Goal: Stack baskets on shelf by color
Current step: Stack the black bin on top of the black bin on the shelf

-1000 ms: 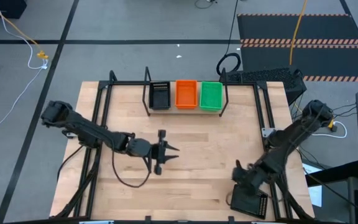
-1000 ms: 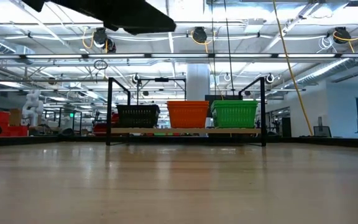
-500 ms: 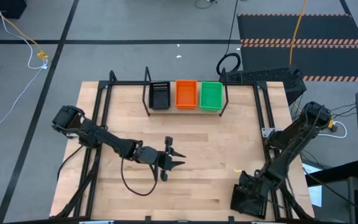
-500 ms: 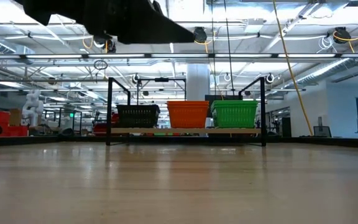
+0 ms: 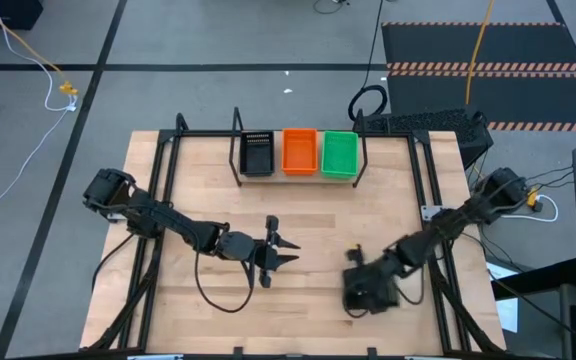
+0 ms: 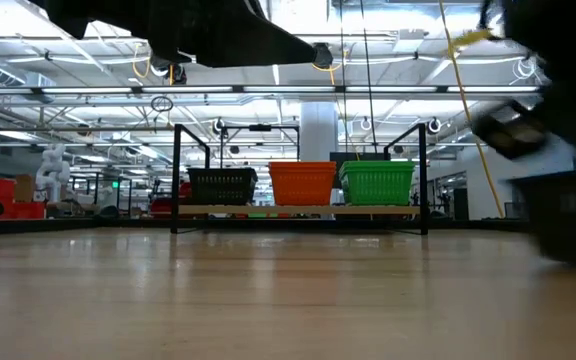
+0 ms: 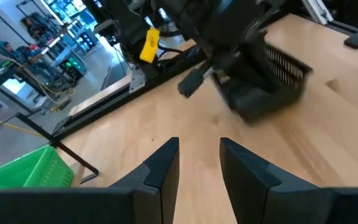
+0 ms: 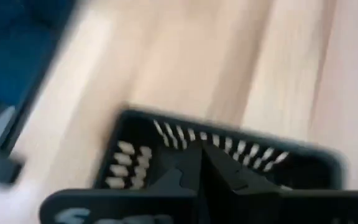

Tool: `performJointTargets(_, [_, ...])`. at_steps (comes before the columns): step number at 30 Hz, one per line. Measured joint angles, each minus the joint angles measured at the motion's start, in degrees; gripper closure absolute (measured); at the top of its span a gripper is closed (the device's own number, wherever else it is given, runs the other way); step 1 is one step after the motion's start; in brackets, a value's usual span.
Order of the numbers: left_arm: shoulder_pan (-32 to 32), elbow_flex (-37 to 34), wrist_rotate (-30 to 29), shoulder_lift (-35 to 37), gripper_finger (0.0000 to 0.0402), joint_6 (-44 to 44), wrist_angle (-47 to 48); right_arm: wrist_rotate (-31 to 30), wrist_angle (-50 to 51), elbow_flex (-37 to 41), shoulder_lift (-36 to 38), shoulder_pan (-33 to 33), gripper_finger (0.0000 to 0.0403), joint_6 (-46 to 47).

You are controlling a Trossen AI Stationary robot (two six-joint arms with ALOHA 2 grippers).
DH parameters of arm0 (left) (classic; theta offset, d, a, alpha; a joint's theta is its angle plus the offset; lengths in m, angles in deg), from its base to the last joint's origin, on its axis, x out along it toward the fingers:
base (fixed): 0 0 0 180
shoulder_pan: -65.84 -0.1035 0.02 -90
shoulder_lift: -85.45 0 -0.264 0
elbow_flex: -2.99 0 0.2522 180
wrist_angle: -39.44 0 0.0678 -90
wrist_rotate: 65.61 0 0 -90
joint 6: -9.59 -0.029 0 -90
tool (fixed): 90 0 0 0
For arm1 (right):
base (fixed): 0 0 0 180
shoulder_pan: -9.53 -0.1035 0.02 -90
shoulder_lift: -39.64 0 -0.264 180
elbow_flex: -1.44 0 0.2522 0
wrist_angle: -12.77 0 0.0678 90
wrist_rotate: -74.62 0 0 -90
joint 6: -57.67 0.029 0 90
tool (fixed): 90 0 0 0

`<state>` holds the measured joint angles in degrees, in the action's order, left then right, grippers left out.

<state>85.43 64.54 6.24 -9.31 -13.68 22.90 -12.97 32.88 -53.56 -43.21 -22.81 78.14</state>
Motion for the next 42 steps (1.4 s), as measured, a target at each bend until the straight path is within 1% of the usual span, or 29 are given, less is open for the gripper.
performJointTargets(2, [-0.09, 0.0, 0.11, 0.0, 0.0284, 0.02, -0.01, 0.33, -6.83, -1.45, -1.59, 2.48, 0.04, -11.09])
performJointTargets(4, [-0.08, 0.0, 0.54, -0.11, 0.0284, 0.02, 0.02, 1.76, -11.12, -3.41, -3.69, 4.32, 0.0399, -19.35])
performJointTargets(5, [-0.07, 0.0, 0.87, -0.13, 0.0284, 0.02, 0.06, 2.55, -12.06, -4.51, -4.4, 4.87, 0.0399, -22.38])
performJointTargets(7, [-0.05, 0.0, 3.3, -0.13, 0.0284, 0.06, 0.13, 3.19, -10.46, -6.63, -4.75, 5.4, 0.0399, -24.96])
performJointTargets(10, [0.36, 0.14, 5.79, -0.2, 0.0284, 1.73, 0.24, 2.22, -5.49, -9.02, -3.06, 5.08, 0.0399, -23.87])
performJointTargets(11, [0.14, 1.03, 6.05, -0.93, 0.0284, 2.82, 0.33, 1.2, -3.86, -9.35, -2.0, 4.64, 0.0399, -22.62])
performJointTargets(13, [-0.9, 5.19, 7.08, -3.42, 0.0284, 5.31, 1.48, -0.78, -2.19, -9.96, 0.72, 3.83, 0.0399, -19.97])
performJointTargets(16, [-2.18, 14.53, 9.42, -9.01, 0.0284, 5.25, 9.54, -3.53, 1.53, -9.96, 6.54, 2.41, 0.0399, -16.63])
performJointTargets(18, [-2.12, 21.19, 11.02, -13.74, 0.0283, 2.45, 17.53, -5.46, 3.92, -9.98, 10.56, 1.47, 0.0399, -14.24])
performJointTargets(22, [-1.99, 33.2, 11.5, -21.89, 0.0283, -0.69, 33.29, -8.74, 7.42, -9.75, 17.5, -0.38, 0.0399, -11.92])
performJointTargets(24, [-1.9, 37.82, 11.15, -24.56, 0.0277, -1.14, 37.25, -10.36, 7.97, -8.84, 20.08, -1.47, 0.0399, -11.92])
performJointTargets(26, [-1.6, 40.67, 11.08, -26.39, 0.0261, -2.26, 40.47, -12.08, 8.31, -7.81, 21.72, -1.98, 0.0399, -12.77])
performJointTargets(28, [-1.17, 41.7, 11.25, -27.46, 0.0238, -3.95, 40.44, -14.1, 8.53, -6.26, 22.92, -2.35, 0.0399, -13.05])
performJointTargets(32, [-0.55, 41.67, 12.3, -27.8, 0.0184, -8.3, 41.24, -15.93, 8.57, -3.35, 23.52, -2.2, 0.0399, -11.89])
performJointTargets(35, [-0.49, 41.55, 13.7, -27.94, 0.0157, -11.13, 41.84, -15.95, 8.38, -1.24, 23.45, -2.16, 0.0399, -10.19])
performJointTargets(38, [-1.25, 41.57, 13.88, -28.71, 0.0156, -10.34, 39.0, -16.09, 8.47, 0.29, 23.45, -2.16, 0.0399, -8.74])
performJointTargets(40, [-2.2, 41.53, 13.96, -29.01, 0.017, -9.22, 39.71, -16.17, 8.48, 0.51, 23.45, -2.16, 0.0399, -7.86])
performJointTargets(42, [-3.07, 41.57, 15.55, -30.25, 0.0194, -8.55, 38.87, -16.17, 7.97, 0.49, 23.47, -2.16, 0.0399, -7.62])
